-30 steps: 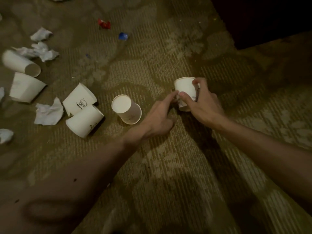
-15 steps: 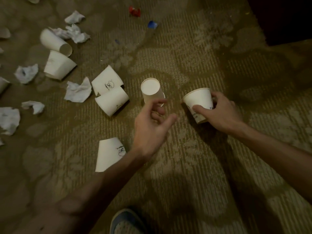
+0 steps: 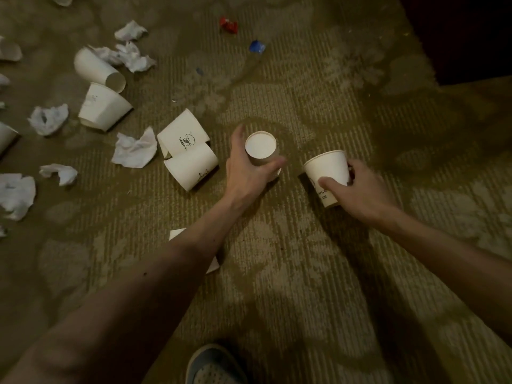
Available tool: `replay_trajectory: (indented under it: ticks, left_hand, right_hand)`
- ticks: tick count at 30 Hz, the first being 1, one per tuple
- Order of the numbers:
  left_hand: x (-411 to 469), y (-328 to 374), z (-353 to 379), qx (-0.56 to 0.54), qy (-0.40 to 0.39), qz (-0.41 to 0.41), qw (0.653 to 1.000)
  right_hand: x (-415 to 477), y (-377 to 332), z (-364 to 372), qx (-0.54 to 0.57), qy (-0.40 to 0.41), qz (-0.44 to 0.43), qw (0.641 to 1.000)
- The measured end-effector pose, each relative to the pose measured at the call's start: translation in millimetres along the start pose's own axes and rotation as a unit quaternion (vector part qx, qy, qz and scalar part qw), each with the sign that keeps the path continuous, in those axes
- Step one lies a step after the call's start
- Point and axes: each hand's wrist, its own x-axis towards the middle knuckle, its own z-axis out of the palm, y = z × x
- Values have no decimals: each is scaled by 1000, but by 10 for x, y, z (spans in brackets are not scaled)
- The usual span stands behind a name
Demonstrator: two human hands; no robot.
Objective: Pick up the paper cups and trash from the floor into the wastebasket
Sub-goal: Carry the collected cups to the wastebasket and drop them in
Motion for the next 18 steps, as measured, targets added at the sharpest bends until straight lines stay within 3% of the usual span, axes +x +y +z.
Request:
replay_trajectory:
  ticks: [8,13,18]
  left_hand:
    - [-203,83,-62,2,-82,-76,994]
    - [-732,124,-417,-97,-155,-147,972]
    - [-1168,48,-822,-155,-170,-217,949]
  right_hand:
    - [-199,-112,162,99,-46,26,994]
    - [-521,-390,350,241,-151,47,958]
    - [-741,-604,626,246,-247,49,936]
